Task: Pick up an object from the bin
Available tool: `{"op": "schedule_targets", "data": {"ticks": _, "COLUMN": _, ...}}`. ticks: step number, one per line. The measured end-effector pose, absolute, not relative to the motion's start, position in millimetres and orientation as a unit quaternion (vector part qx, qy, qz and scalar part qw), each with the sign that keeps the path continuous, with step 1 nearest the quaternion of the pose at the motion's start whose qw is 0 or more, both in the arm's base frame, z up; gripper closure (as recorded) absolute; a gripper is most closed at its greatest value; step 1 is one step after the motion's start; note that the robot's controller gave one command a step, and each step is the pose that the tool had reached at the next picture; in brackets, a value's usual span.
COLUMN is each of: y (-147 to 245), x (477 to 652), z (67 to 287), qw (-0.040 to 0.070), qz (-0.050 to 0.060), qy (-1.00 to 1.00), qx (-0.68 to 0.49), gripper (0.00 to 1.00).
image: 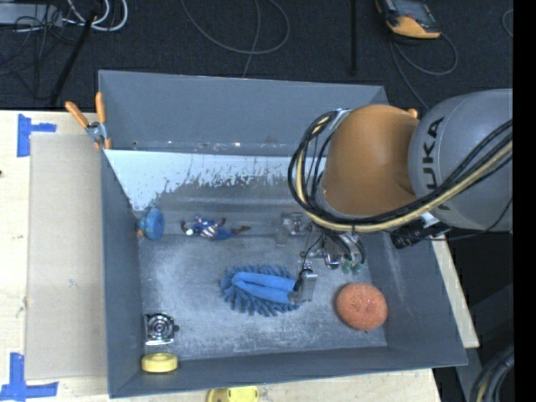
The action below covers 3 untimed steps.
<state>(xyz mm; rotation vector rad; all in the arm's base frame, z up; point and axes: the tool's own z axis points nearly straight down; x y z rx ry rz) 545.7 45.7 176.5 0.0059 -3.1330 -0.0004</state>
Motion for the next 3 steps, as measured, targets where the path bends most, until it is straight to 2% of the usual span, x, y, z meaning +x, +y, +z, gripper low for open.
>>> {"op": "schedule_targets", "data": {"ticks": 1, "y": 46, "x": 547.1, "z": 181, "qw": 0.001, "qz": 0.0, "qy": -1.0, "qx": 0.001, "gripper": 0.0}}
{"op": "schedule_targets", "data": {"ticks": 2, "y": 54, "x": 538.9, "z": 137, "qw": -0.002, "qz": 0.0, "qy": -0.999, "qx": 0.032, "gripper": 0.0}}
{"op": "schedule_targets", "data": {"ticks": 3, "y": 66, "x": 527.5, "z": 104, "qw": 0.001, "qz": 0.0, "qy": -1.0, "qx": 0.008, "gripper": 0.0}}
